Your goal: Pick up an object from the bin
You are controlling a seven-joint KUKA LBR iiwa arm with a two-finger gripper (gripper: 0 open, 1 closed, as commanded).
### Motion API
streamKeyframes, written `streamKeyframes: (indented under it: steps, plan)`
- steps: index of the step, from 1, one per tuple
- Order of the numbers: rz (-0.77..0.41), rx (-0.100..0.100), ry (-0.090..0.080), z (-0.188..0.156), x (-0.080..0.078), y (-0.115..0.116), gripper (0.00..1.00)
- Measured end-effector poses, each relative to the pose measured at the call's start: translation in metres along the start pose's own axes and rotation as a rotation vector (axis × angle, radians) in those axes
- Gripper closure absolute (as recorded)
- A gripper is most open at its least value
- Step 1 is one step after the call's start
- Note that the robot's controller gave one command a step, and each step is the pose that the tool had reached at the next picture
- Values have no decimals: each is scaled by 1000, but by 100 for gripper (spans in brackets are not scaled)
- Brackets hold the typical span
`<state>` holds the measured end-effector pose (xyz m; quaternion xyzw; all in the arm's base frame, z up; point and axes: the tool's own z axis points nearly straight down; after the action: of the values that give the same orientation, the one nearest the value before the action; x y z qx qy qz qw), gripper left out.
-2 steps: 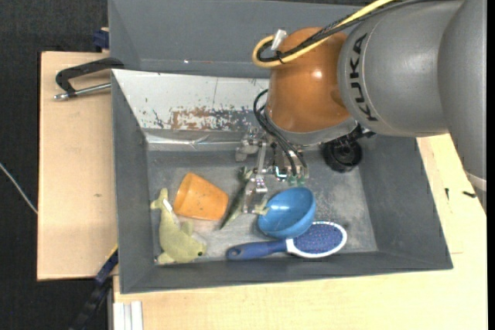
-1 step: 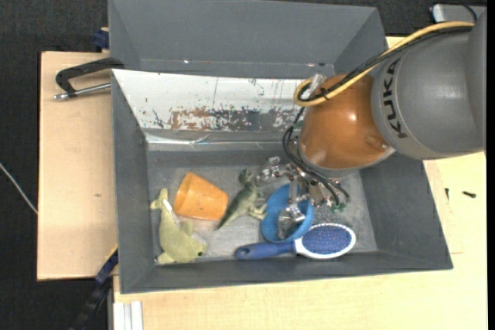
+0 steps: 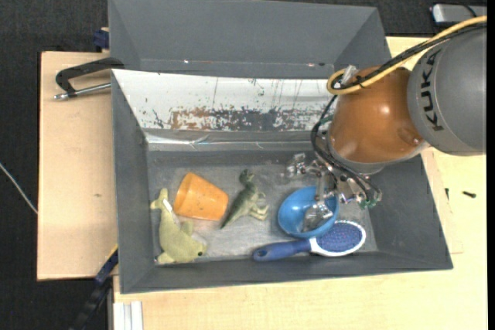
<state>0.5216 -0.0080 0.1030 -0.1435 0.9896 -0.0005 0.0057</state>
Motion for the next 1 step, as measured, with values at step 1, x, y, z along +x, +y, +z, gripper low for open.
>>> streamKeyframes:
  steps: [1]
  plan:
    - [-321, -3, 0, -19, 21, 10, 0]
